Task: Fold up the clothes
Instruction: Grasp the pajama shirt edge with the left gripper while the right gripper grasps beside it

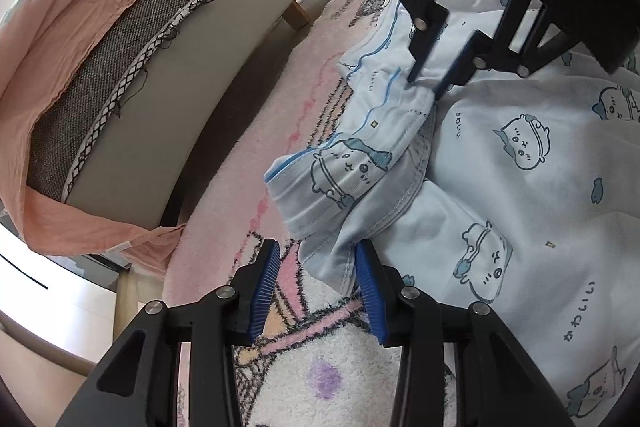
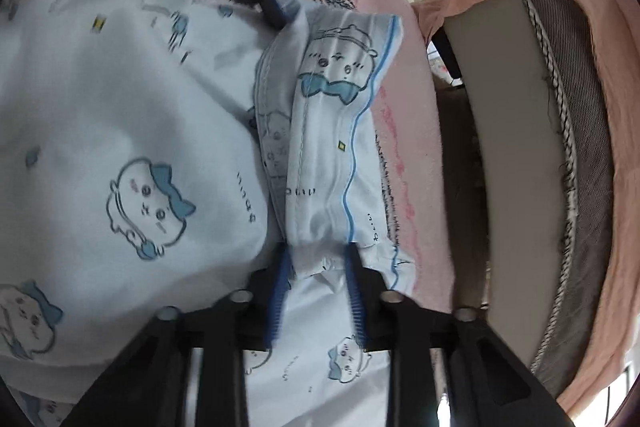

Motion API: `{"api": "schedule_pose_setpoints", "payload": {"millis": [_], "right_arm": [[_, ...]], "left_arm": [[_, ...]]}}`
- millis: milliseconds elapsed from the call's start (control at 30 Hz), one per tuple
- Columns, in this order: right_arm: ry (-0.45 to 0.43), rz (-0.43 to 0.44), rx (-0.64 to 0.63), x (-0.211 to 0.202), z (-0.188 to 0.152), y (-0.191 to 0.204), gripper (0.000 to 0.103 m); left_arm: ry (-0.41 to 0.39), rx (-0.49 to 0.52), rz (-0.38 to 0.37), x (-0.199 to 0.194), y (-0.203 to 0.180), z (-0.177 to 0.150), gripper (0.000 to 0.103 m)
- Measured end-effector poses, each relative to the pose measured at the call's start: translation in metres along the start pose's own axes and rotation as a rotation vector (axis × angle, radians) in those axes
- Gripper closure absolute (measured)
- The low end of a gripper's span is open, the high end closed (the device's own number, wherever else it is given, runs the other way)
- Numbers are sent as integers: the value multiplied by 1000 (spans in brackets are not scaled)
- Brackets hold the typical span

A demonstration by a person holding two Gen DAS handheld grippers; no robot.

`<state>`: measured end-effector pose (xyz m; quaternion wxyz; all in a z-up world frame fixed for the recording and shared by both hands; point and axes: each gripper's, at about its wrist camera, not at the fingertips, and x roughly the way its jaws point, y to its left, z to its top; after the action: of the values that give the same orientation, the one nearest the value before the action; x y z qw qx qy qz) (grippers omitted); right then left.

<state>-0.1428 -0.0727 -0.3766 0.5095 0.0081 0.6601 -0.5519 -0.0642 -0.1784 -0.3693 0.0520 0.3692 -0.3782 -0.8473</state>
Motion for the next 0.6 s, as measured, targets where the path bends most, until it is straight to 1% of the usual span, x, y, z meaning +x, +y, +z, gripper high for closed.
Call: {"api": "schedule_pose_setpoints", "payload": {"millis": [33,167,200,233,267,333,400,467,600], "right_arm": [[1,16,10,-1,1,-2,95],[3,54,52,-3,3,-9,96],[1,64,66,-4,3,-10,96],[0,78,81,-5,4,-13,97],[-3,85,92,-6,4,-15,97],[-10,87,107,-9,5,-19,97],[-13,93,125,-12,5,-22,98],[-16,97,143,-17,5,-24,98],[-20,97,164,-23,9,-22,98]], "left_arm": [[-2,0,-1,0,0,0,66],[1,3,3,6,3,-2,66],[0,-2,4,6,5,-2,68],[-1,-7,6,6,6,-2,76],[-1,-12,6,6,7,-2,79],[-1,-22,-1,6,8,-1,80],[-3,-29,-13,7,9,-1,86],[-4,-36,-27,7,10,-1,94],[22,-59,-60,9,12,1,96]]}}
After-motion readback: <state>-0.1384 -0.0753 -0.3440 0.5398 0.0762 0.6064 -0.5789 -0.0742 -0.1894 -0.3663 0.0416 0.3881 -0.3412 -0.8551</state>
